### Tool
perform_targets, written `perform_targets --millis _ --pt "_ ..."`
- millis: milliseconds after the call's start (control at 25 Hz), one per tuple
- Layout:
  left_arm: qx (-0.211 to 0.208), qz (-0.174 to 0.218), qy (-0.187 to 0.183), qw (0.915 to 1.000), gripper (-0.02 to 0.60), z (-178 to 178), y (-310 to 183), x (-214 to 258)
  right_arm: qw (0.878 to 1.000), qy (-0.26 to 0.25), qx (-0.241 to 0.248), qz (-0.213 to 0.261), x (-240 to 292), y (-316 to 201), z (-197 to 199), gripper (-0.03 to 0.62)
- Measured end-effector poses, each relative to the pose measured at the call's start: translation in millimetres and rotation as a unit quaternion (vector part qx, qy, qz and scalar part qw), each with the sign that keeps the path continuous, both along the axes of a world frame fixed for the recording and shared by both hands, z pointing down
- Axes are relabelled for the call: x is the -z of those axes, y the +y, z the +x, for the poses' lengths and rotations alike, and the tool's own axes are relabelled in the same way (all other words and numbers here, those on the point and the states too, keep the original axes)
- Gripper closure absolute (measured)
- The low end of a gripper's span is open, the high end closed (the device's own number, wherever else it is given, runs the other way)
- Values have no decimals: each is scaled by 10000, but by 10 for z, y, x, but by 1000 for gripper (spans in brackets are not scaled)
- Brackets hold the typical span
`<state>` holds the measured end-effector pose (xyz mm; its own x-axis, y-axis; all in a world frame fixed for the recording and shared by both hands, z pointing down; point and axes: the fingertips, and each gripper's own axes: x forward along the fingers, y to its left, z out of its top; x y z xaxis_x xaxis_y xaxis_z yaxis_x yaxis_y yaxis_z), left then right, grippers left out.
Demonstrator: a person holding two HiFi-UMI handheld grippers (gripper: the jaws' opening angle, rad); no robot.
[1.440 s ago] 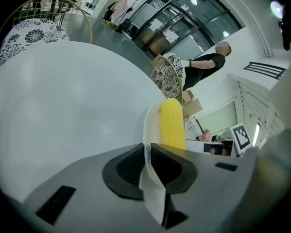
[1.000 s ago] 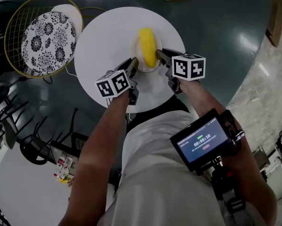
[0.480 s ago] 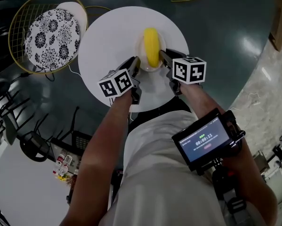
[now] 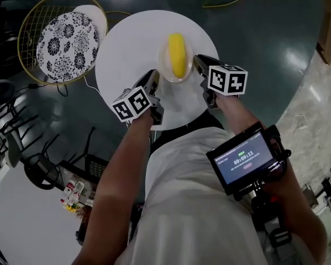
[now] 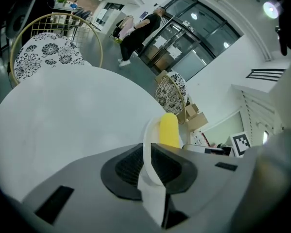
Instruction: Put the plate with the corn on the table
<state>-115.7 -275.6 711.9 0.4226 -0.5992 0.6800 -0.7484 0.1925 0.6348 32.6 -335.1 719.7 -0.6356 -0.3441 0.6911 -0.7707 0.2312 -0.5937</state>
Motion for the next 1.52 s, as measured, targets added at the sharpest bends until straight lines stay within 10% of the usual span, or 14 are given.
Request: perform_targets --millis 720,1520 --pt "-52 127 -134 9998 575 -165 216 33 9995 -234 47 -185 -30 139 -71 541" --pt "-797 1327 -519 9866 575 -25 787 1074 9960 -403 11 799 1087 842 53 586"
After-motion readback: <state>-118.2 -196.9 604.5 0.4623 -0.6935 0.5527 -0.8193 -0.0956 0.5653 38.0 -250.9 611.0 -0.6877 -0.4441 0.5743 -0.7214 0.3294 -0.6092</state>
